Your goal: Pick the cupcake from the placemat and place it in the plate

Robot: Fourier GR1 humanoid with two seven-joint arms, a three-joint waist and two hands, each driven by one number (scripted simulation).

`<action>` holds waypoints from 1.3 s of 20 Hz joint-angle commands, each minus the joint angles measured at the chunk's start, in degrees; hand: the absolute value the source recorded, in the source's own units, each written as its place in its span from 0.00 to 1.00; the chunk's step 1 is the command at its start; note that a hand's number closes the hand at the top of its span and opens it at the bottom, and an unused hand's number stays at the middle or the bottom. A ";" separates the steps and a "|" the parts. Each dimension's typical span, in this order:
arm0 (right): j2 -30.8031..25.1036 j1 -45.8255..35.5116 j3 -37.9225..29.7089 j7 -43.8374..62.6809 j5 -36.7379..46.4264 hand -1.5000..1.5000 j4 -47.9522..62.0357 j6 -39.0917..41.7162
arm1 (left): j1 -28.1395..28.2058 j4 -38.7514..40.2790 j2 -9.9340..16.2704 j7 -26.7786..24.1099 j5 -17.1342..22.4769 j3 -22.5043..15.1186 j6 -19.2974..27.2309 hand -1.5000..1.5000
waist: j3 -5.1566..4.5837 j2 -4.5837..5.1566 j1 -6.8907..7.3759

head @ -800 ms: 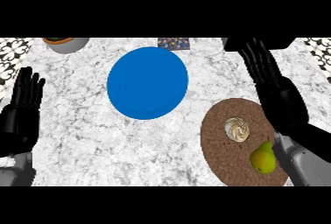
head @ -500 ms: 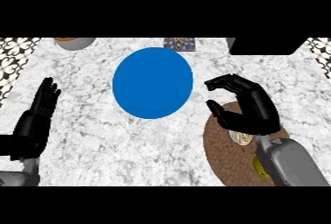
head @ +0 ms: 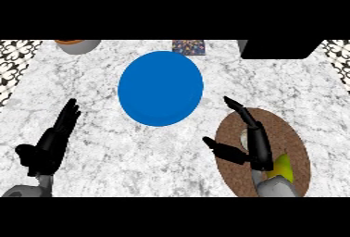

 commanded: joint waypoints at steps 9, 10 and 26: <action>-10.63 15.59 -0.69 11.03 14.71 0.00 -16.23 -7.26 | -1.19 2.07 0.06 0.88 -0.42 3.00 -3.61 0.50 | -0.07 -0.41 -0.61; -12.67 13.76 -0.86 15.06 16.27 0.00 -16.75 -5.03 | -2.40 3.65 -3.35 0.97 -2.84 0.71 -0.59 0.50 | -0.09 -0.31 -0.62; -19.47 10.78 3.61 52.56 27.72 0.00 -25.35 21.09 | 0.34 0.32 -3.79 1.44 -4.34 2.36 -2.45 0.50 | 0.03 -0.24 0.43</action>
